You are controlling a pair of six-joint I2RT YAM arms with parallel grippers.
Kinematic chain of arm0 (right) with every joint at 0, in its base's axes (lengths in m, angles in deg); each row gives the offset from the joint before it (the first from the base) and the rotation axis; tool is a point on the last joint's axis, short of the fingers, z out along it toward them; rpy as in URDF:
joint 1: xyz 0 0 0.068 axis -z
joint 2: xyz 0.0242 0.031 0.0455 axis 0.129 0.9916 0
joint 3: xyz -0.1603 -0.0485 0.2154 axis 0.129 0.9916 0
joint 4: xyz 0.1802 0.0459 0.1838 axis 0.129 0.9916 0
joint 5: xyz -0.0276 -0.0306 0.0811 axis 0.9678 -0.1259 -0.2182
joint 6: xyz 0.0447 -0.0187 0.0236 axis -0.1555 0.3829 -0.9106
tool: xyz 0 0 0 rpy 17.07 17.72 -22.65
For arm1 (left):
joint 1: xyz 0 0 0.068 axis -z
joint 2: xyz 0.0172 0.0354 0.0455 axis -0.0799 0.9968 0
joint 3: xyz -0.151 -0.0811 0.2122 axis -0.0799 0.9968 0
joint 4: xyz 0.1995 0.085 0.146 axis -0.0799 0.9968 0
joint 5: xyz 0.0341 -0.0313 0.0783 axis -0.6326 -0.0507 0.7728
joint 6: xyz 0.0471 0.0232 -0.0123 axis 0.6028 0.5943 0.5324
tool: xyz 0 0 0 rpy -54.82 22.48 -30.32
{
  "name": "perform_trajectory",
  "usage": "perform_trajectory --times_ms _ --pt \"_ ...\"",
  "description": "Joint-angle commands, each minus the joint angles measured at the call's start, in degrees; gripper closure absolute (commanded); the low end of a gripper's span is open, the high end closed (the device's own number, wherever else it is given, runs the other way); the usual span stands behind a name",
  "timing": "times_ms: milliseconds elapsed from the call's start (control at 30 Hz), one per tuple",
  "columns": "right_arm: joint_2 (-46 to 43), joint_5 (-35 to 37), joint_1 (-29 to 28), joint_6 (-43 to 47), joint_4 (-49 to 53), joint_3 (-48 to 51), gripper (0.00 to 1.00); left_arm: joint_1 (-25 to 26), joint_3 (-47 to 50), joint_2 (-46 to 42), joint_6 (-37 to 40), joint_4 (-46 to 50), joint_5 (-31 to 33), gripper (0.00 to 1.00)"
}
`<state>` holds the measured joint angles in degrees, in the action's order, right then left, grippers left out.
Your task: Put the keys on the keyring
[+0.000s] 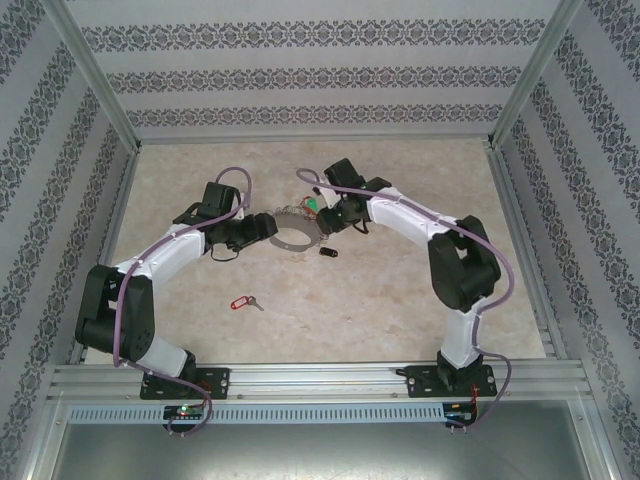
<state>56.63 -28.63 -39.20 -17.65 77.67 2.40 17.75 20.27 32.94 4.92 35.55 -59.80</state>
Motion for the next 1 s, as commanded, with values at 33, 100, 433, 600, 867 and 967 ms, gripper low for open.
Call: perform_trajectory --times_ms 33,100,433,600,867,967 --pt "2.78 -8.38 0.51 -2.82 7.83 -3.47 0.64 0.61 0.84 -2.58 0.58 3.57 2.62 0.28" --pt "3.92 -9.36 0.10 -1.74 8.47 -3.76 0.65 0.59 1.58 -2.88 0.58 3.51 2.87 0.28" --pt "10.14 -8.14 -1.19 -1.46 8.72 -8.63 0.65 0.62 2.90 -2.75 -0.82 1.45 1.91 0.29" --pt "12.29 -6.57 -1.58 -1.79 8.50 -10.08 0.62 0.60 3.47 -3.46 -0.82 1.49 2.31 0.29" --pt "13.06 -6.77 -2.66 -2.72 7.81 -9.91 0.72 0.63 4.39 -3.99 -1.18 0.79 2.29 0.29" --pt "13.33 -6.46 -2.65 -2.76 7.87 -9.91 0.73 0.63 4.42 -3.99 -1.18 0.79 2.17 0.29"
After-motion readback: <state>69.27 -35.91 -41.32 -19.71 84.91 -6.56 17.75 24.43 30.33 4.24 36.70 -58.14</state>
